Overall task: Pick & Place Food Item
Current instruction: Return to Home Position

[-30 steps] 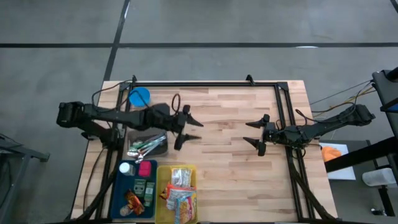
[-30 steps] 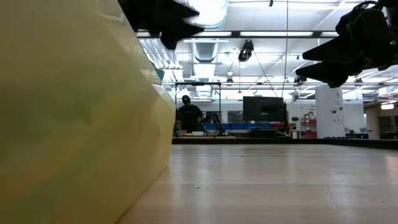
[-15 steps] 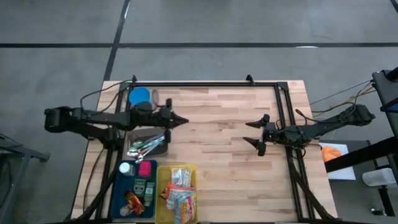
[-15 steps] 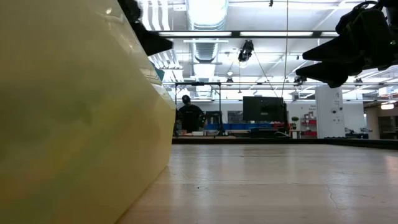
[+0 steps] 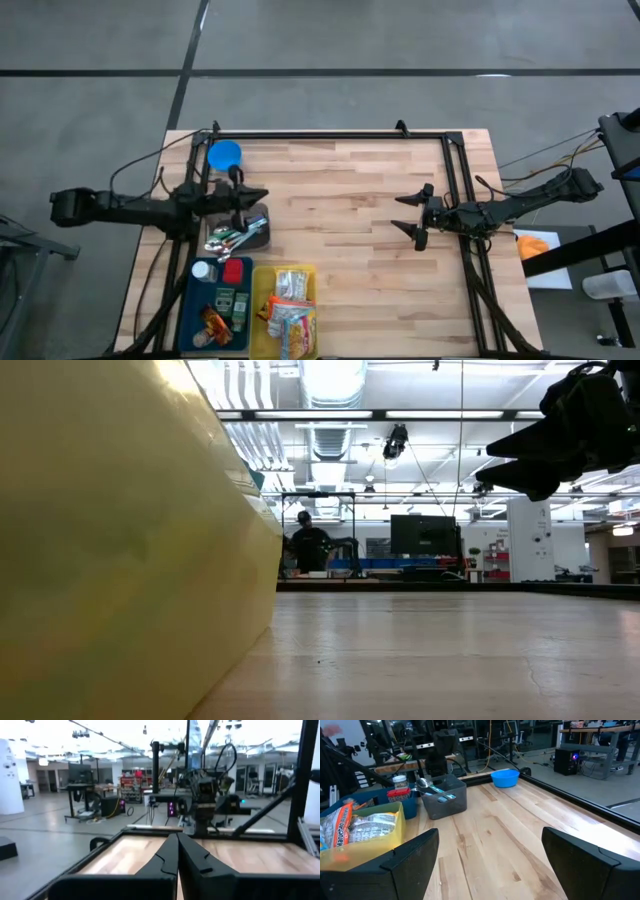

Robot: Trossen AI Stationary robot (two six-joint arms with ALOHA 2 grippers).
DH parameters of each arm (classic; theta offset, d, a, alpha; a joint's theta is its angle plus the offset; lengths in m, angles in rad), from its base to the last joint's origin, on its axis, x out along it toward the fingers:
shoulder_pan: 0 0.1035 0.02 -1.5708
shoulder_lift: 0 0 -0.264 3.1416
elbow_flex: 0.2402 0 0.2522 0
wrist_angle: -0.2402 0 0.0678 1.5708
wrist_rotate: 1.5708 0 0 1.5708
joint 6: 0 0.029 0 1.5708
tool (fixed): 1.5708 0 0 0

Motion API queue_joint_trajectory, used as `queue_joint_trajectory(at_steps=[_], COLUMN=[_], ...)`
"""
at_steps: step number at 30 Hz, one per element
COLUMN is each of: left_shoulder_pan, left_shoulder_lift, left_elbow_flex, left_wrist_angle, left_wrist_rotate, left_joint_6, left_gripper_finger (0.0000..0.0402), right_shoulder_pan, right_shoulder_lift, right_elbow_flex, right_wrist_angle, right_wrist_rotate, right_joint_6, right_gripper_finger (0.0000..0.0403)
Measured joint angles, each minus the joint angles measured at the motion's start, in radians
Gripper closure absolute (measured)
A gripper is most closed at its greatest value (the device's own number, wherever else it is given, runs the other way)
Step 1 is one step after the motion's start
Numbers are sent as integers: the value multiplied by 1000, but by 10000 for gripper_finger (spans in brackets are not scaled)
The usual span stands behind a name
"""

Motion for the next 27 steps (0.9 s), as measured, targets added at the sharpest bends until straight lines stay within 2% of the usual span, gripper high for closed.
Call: queue_joint_trajectory(at_steps=[8, 16, 25, 27], left_shoulder_pan=[0, 0, -18, -19], left_shoulder_lift=[-192, -456, -813, -819], left_elbow_flex=[0, 0, -1, -1], left_wrist_angle=[-263, -576, -873, -903], left_wrist_rotate=[-62, -151, -96, -83], left_joint_6=[11, 14, 38, 41], left_gripper_finger=[399, 399, 400, 400], right_shoulder_pan=[0, 0, 0, 0], right_shoulder_lift=[0, 0, 0, -1], right_elbow_flex=[0, 0, 0, 0], right_wrist_angle=[0, 0, 0, 0], right_wrist_rotate=[0, 0, 0, 0], right_joint_6=[0, 0, 0, 0], right_gripper_finger=[52, 52, 52, 52])
